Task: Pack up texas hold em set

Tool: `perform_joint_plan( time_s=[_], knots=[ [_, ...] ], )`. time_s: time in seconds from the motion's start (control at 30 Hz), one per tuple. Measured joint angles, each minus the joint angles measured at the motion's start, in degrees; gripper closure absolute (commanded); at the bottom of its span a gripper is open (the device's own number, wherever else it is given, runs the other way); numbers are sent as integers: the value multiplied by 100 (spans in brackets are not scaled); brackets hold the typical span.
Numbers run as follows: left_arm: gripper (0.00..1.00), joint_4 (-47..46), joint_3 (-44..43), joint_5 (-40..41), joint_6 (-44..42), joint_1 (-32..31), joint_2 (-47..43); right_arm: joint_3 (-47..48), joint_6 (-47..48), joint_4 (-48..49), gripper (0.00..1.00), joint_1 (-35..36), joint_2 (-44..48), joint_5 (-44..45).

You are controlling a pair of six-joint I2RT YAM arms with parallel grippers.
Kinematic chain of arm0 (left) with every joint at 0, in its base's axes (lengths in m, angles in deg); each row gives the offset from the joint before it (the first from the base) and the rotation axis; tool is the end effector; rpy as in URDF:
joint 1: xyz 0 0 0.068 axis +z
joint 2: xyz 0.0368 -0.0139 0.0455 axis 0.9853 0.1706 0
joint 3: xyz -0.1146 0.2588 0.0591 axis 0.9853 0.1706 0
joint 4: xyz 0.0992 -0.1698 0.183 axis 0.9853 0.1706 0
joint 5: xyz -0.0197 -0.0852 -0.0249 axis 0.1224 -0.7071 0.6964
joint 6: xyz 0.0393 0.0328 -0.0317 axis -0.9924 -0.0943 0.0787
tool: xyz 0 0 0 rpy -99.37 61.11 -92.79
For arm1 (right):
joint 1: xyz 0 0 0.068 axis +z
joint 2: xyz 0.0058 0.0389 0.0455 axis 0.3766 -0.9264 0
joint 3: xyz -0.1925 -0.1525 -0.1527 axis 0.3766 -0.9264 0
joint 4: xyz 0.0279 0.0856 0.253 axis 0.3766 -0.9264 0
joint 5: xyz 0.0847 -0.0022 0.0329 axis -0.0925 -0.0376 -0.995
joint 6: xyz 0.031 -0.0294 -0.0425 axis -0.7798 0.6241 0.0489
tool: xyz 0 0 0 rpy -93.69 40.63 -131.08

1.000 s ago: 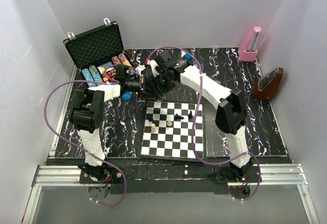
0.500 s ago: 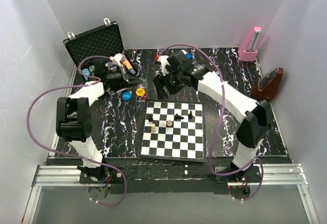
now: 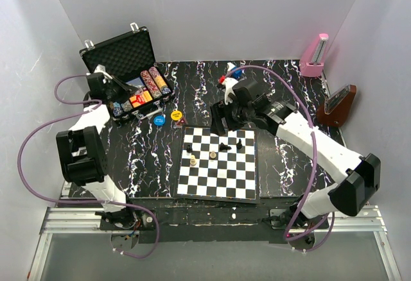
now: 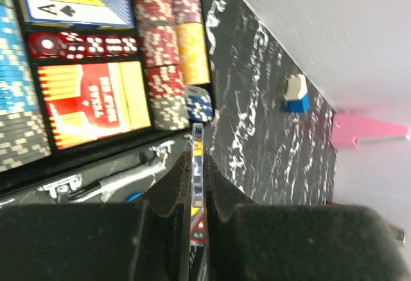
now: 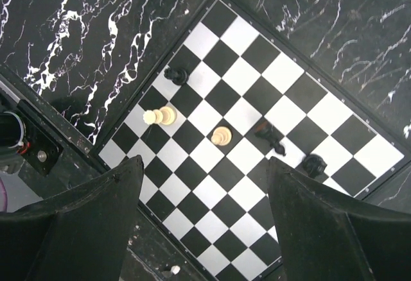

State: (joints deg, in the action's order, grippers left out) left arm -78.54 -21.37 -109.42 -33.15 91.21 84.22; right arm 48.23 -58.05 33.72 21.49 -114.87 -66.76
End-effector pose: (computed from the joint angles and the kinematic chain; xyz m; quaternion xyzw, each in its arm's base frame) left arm 0.3931 0.0569 0.2548 -0.2716 0.8078 -0.3124 0.4195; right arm 0.2345 0.2298 0.3647 -0.2542 0.8637 0.2496 0.3566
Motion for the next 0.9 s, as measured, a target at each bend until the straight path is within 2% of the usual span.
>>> perform_joint_plan(
  time_s=[0.37,0.6,0.9],
  knots=[
    [100,-894,-79,1572,505,-37,1023,-778,-468,181,17,0,697,317],
    [100,-1117,-708,1878,562,-37,1749,-866,-586,267,17,0,813,439],
    [100,-1416,-1552,1888,566,-37,2457,-868,-597,273,17,0,785,446]
  ],
)
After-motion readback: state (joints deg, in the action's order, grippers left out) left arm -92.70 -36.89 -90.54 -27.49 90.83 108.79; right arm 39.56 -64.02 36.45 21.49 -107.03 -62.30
